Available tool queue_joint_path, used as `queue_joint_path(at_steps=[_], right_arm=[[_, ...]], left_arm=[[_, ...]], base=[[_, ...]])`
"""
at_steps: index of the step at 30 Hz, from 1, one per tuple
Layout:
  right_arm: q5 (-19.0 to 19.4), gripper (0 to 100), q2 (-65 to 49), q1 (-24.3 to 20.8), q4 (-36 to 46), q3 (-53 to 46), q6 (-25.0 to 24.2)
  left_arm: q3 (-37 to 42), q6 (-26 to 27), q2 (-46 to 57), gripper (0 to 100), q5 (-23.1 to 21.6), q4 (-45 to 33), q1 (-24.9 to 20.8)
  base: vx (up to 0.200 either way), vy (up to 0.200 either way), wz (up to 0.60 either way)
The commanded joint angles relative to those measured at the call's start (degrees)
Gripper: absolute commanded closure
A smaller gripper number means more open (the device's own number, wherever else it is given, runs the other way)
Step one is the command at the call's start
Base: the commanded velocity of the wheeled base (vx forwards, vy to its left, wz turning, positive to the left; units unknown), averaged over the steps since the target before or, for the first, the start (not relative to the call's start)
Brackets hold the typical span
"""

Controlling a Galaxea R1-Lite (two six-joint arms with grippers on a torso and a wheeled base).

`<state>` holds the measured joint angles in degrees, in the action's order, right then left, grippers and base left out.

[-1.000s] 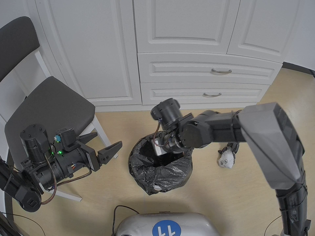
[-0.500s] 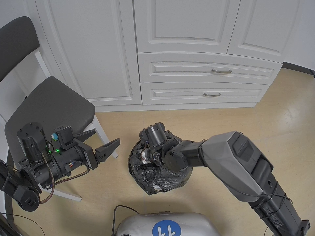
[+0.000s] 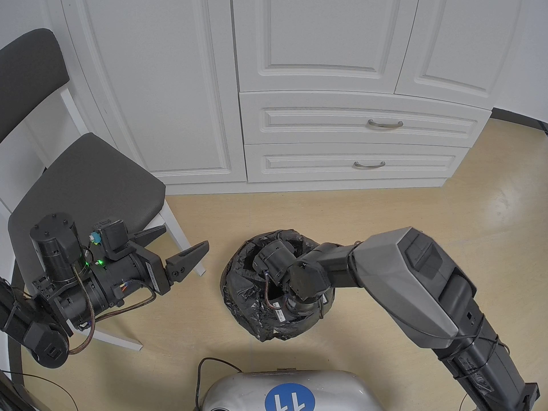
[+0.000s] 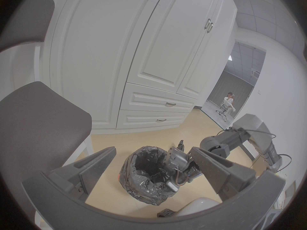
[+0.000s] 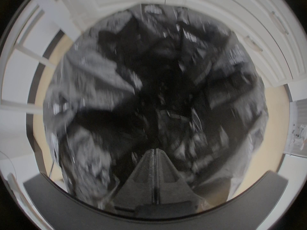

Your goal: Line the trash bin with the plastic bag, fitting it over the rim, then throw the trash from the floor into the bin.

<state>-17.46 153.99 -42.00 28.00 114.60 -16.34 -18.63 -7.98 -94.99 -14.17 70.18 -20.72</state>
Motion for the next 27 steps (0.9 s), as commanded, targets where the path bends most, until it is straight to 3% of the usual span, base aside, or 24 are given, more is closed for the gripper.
queue_joint_path(at_steps=[1,5,17,24,27], right_arm=[[2.87,100,-8.18,-0.89,12.16,-0.01,-0.8],[2.52,100,-8.09,-1.16,11.29,-0.01,-0.89],[-0.47,100,-1.59,-0.1,-10.34,-0.01,-4.93],[-0.56,100,-1.15,1.74,-10.25,-0.01,-4.85],[-0.56,100,-3.87,4.91,-8.67,-2.63,-3.7]], left_arm=[[-0.01,-0.01,0.33,0,0.02,0.04,-0.02],[-0.01,-0.01,0.33,0,0.02,0.04,-0.02],[-0.09,-0.01,-0.11,0,0.02,0.04,-0.02],[-0.01,-0.01,-0.37,0,0.02,0.04,-0.02],[0.17,-0.01,-0.46,0,0.02,0.04,-0.02]], base=[[0.0,0.0,0.0],[0.0,0.0,0.0],[0.0,0.0,0.0],[0.0,0.0,0.0],[0.0,0.0,0.0]])
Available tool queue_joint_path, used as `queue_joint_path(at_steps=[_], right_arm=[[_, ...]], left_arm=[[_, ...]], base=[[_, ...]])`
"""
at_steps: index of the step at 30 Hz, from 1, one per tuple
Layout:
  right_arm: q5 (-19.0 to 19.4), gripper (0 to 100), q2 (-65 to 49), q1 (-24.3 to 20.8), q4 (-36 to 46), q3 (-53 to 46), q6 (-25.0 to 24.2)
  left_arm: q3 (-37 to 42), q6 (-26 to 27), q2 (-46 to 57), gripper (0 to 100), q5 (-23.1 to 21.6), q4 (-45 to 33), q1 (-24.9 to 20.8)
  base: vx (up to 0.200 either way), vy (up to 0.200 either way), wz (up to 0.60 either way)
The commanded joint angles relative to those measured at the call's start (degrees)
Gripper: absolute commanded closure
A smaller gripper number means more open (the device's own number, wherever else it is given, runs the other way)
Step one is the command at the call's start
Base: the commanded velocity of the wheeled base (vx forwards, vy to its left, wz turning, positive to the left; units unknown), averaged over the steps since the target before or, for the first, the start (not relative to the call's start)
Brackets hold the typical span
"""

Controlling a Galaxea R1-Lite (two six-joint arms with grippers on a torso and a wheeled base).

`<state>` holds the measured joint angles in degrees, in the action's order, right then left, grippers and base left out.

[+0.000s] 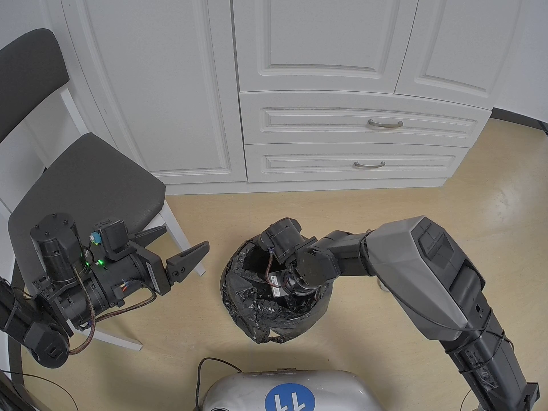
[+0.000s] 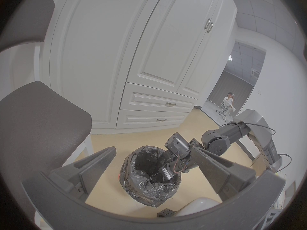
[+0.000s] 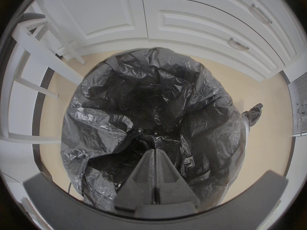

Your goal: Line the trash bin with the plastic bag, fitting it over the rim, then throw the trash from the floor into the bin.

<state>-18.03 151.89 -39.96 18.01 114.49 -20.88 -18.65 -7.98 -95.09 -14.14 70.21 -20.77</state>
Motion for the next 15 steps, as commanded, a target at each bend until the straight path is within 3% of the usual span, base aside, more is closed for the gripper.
queue_joint_path(at_steps=[1,6,15], right_arm=[[0.1,100,-2.39,3.4,2.3,-3.05,1.02],[0.01,100,-4.68,4.54,6.69,-3.75,0.14],[-0.08,100,-7.84,5.42,6.87,-4.45,0.14]], left_arm=[[0.28,-0.01,-0.36,0,-0.01,0.02,0.03],[0.19,-0.01,-0.36,0,-0.01,0.02,0.03],[0.19,-0.01,-0.27,0,-0.01,0.02,0.12]], base=[[0.0,0.0,0.0],[0.0,0.0,0.0],[0.0,0.0,0.0]])
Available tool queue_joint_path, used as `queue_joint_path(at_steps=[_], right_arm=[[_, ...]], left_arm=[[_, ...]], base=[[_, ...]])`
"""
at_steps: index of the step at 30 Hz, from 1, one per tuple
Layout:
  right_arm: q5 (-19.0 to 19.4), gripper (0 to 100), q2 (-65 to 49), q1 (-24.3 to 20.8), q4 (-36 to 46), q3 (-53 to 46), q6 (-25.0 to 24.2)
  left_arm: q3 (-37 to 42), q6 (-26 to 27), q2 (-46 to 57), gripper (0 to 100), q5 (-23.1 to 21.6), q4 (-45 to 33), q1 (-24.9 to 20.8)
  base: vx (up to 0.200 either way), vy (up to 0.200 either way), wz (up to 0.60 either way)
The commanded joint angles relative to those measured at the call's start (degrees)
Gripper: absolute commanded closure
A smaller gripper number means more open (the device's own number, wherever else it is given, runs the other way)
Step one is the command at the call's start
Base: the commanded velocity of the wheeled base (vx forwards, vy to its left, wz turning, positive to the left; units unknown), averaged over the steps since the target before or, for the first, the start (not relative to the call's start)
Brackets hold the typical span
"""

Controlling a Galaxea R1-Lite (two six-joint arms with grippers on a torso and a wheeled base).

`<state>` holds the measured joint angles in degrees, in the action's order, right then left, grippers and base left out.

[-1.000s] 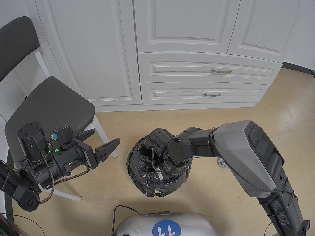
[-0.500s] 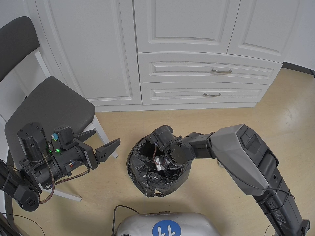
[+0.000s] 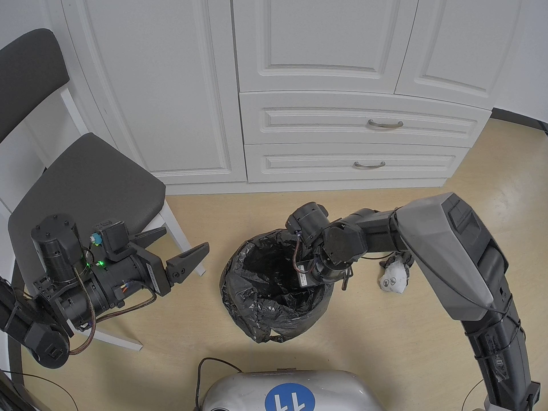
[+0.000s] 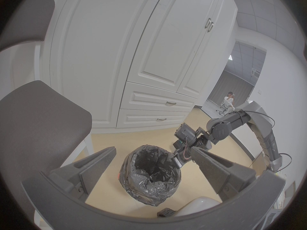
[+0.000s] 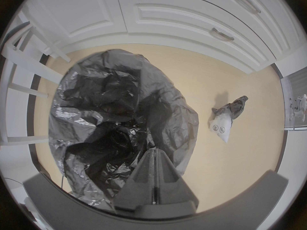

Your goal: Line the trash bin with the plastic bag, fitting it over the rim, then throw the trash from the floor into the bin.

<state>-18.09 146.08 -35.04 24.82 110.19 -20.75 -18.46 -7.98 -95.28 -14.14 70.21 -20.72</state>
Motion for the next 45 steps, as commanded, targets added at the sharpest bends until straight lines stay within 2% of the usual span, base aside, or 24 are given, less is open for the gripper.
queue_joint_path(at_steps=[1,6,11,14,16,19,20,22,24,26,27,39,45], right_arm=[[-0.19,100,-2.47,0.93,0.05,-0.59,0.09],[-3.62,100,-3.17,1.99,0.05,-1.21,0.62],[-3.18,100,-3.87,0.32,-0.74,-1.65,-0.08],[-2.12,100,-3.61,-2.14,-1.7,-0.5,-0.78],[-0.98,100,-1.41,-4.25,-5.48,1.25,-2.19],[-1.6,100,2.28,-4.6,-8.38,4.4,-2.1],[-1.68,100,6.85,-4.08,-10.23,4.4,-1.4],[-1.68,100,7.9,-3.81,-11.2,4.4,-1.05],[-1.86,100,12.21,-2.23,-16.65,4.4,0.09],[-1.95,100,12.65,-1.88,-17.26,4.4,0.09],[-3.0,100,13.97,-0.38,-19.37,4.4,0.18],[-4.15,100,6.94,3.4,-18.4,4.4,-0.87],[-4.06,100,5.36,2.96,-15.59,4.4,-1.4]], left_arm=[[0.0,-0.01,-0.17,0,-0.01,0.02,0.07],[-0.18,-0.01,-0.08,0,0.08,0.02,0.16],[-0.18,-0.01,-0.08,0,0.08,0.02,0.16],[-0.18,-0.01,-0.17,0,0.08,0.02,0.16],[-0.18,-0.01,-0.17,0,0.08,0.02,0.16],[-0.18,-0.01,-0.26,0,0.08,0.02,0.16],[-0.18,-0.01,-0.26,0,-0.01,0.02,0.16],[-0.18,-0.01,-0.26,0,0.08,0.02,0.16],[-0.26,-0.01,-0.34,0,0.08,0.02,0.25],[-0.35,-0.01,-0.34,0,0.08,0.02,0.25],[-0.35,-0.01,-0.43,0,-0.01,0.02,0.51],[-0.44,0.07,-0.96,0,-0.01,0.11,0.68],[-0.44,0.07,-0.96,0,0.08,0.11,0.68]], base=[[0.0,0.0,0.0],[0.0,0.0,0.0],[0.0,0.0,0.0],[0.0,0.0,0.0],[0.0,0.0,0.0],[0.0,0.0,0.0],[0.0,0.0,0.0],[0.0,0.0,0.0],[0.0,0.0,0.0],[0.0,0.0,0.0],[0.0,0.0,0.0],[0.0,0.0,0.0],[0.0,0.0,0.0]])
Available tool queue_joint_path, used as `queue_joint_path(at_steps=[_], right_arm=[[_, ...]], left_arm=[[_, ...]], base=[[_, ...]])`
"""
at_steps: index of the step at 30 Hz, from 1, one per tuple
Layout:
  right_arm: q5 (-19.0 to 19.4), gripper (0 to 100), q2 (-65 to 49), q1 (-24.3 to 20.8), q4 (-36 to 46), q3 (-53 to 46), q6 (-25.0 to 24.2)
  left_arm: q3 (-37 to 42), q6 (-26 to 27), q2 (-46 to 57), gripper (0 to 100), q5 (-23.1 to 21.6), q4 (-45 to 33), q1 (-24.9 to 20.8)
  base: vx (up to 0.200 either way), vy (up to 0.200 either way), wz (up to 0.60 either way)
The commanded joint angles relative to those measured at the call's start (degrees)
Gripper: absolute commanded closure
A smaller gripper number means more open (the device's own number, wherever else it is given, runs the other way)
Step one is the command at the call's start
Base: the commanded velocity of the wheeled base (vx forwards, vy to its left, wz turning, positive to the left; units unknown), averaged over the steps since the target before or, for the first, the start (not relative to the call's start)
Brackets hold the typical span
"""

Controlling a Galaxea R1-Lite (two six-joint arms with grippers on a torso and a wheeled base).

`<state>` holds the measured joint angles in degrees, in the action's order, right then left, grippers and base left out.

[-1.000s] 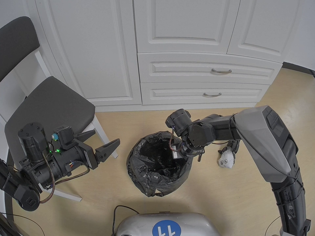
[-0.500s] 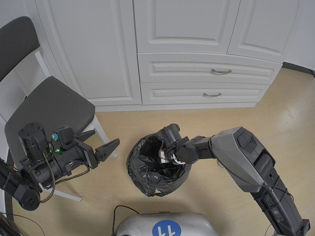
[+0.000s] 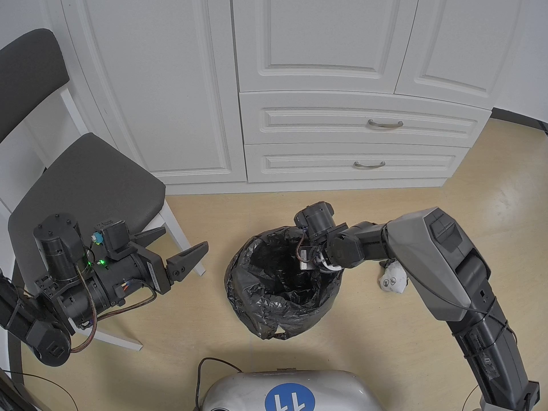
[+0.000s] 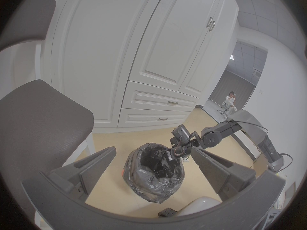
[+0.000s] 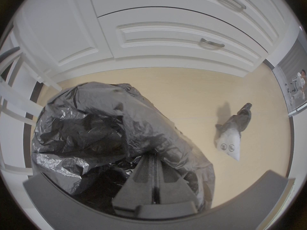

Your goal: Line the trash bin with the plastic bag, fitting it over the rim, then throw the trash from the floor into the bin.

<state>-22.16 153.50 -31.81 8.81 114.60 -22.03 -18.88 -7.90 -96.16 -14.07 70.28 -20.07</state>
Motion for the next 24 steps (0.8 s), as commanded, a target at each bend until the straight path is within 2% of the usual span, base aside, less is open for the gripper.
queue_joint_path(at_steps=[1,16,24], right_arm=[[0.01,100,-2.07,-0.36,0.41,-0.01,-0.21],[0.01,100,-1.01,-12.4,0.59,-0.01,-0.12],[0.01,100,-0.22,-14.78,0.59,-0.01,0.06]], left_arm=[[-0.01,-0.01,-0.08,0,0.01,0.03,0.03],[-0.01,-0.01,0.45,0,0.01,0.03,0.03],[-0.01,-0.01,1.06,0,-0.08,0.03,0.03]], base=[[0.0,0.0,0.0],[0.0,0.0,0.0],[0.0,0.0,0.0]])
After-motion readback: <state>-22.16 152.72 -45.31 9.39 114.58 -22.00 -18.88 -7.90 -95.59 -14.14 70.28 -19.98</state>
